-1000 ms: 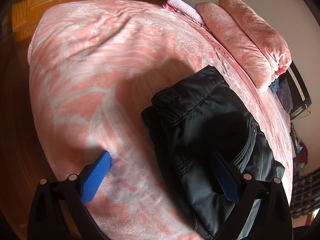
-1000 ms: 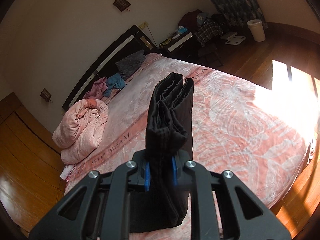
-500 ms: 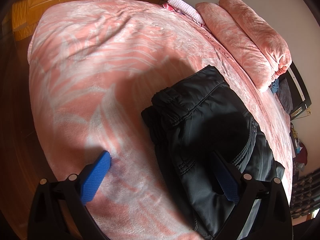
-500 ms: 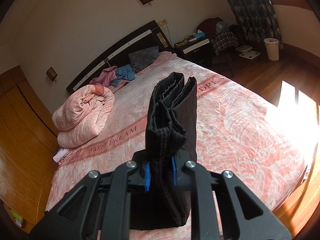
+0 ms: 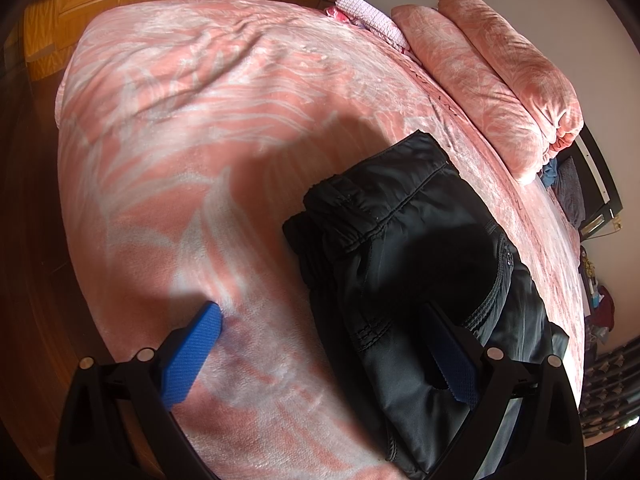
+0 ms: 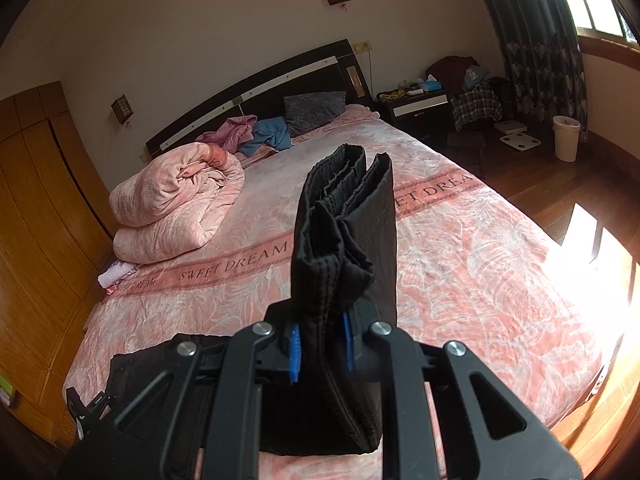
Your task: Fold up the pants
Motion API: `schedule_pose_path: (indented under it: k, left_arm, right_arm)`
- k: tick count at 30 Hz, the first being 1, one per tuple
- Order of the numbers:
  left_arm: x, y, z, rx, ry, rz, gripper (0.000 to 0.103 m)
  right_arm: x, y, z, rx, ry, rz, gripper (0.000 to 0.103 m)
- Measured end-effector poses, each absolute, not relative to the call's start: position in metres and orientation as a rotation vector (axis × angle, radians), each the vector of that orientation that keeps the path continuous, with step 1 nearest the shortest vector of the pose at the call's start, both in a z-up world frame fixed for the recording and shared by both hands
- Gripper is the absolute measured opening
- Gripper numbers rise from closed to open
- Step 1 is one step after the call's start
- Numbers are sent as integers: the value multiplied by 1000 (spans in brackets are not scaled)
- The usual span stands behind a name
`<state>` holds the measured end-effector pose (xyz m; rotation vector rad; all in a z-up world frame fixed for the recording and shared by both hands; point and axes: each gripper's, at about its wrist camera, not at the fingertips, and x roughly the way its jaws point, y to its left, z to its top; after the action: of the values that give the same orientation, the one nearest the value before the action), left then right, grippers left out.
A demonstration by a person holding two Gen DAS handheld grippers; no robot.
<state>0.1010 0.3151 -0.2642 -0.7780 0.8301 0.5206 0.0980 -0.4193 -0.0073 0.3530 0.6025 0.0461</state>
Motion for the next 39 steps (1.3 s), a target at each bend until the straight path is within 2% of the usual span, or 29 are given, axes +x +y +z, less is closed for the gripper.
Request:
schedule_pose_path:
  k: [39]
  left_arm:
    - [100,316,-265,-788,823,513,99]
  right_arm:
    - [105,-331,-5,178,611,138,14]
